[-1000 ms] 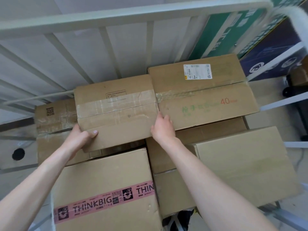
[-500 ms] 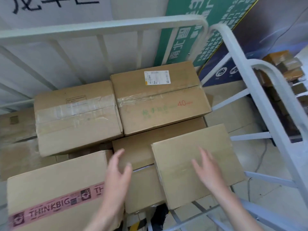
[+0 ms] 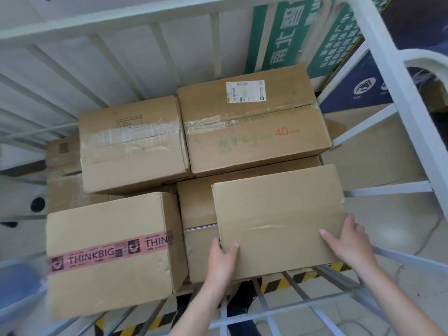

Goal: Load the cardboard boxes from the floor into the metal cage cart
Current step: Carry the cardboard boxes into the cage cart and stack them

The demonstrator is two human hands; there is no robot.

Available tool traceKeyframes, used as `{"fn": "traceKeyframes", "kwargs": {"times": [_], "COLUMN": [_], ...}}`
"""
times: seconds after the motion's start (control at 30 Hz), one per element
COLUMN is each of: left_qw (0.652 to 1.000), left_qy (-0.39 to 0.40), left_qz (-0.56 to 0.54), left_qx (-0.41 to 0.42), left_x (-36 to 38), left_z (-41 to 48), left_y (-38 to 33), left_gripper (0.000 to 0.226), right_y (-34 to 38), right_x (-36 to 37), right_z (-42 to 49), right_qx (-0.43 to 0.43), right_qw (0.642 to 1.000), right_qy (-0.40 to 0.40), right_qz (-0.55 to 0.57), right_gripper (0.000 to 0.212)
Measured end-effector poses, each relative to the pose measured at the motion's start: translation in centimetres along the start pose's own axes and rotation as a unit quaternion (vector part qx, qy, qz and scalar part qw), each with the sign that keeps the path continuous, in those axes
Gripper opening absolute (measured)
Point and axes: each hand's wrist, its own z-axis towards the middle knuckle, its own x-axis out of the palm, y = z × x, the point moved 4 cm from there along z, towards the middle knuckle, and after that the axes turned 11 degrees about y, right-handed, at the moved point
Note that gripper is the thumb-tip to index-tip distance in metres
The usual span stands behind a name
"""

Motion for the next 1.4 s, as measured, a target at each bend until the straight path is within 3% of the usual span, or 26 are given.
{"fn": "traceKeyframes", "kwargs": {"times": [0.13, 0.2, 0.27, 0.33, 0.4, 0.53, 0.87, 1.2, 1.3, 1.4], "left_qw": [0.992, 0.974, 0.931, 0.872, 0.824, 0.784, 0.769, 0.772, 0.791, 0.843], "left_qy": [-0.078, -0.124, -0.191, -0.252, -0.258, -0.211, -0.267, -0.258, -0.260, -0.299], "left_qz": [0.083, 0.125, 0.238, 0.382, 0.493, 0.581, 0.571, 0.566, 0.535, 0.418], "left_qx": [0.060, 0.145, 0.199, 0.173, 0.104, 0.051, 0.106, 0.131, 0.142, 0.159], "left_x": [-6.3, -9.9, -14.1, -18.6, -22.3, -25.1, -25.8, -25.9, -26.0, -28.8], "left_z": [-1.6, -3.2, -4.6, -5.1, -4.7, -2.0, 0.7, 0.9, 0.0, -1.0], "left_y": [-0.8, -1.1, -0.6, 1.3, 3.8, 6.6, 6.0, 5.6, 4.7, 3.1], "left_gripper": [0.061, 0.061, 0.060, 0.072, 0.085, 0.088, 0.078, 0.078, 0.073, 0.067], "right_y": [4.8, 7.2, 8.9, 10.3, 11.5, 12.5, 12.4, 12.4, 13.9, 17.2], "right_x": [3.7, 5.0, 6.1, 7.3, 9.1, 11.9, 11.9, 12.1, 11.6, 13.1], "right_z": [-1.8, -2.6, -3.3, -4.3, -4.9, -4.4, -4.1, -3.8, -5.6, -10.7], "right_qx": [-0.049, -0.072, -0.111, -0.169, -0.199, -0.172, -0.154, -0.146, -0.152, -0.251], "right_qw": [0.999, 0.997, 0.993, 0.984, 0.969, 0.953, 0.960, 0.967, 0.970, 0.964], "right_qy": [0.015, 0.021, 0.014, -0.021, -0.018, 0.021, 0.025, 0.010, 0.004, -0.019], "right_qz": [-0.007, 0.027, 0.039, -0.042, -0.146, -0.249, -0.230, -0.209, -0.188, -0.091], "right_gripper": [0.099, 0.097, 0.091, 0.090, 0.095, 0.103, 0.109, 0.107, 0.102, 0.084]}}
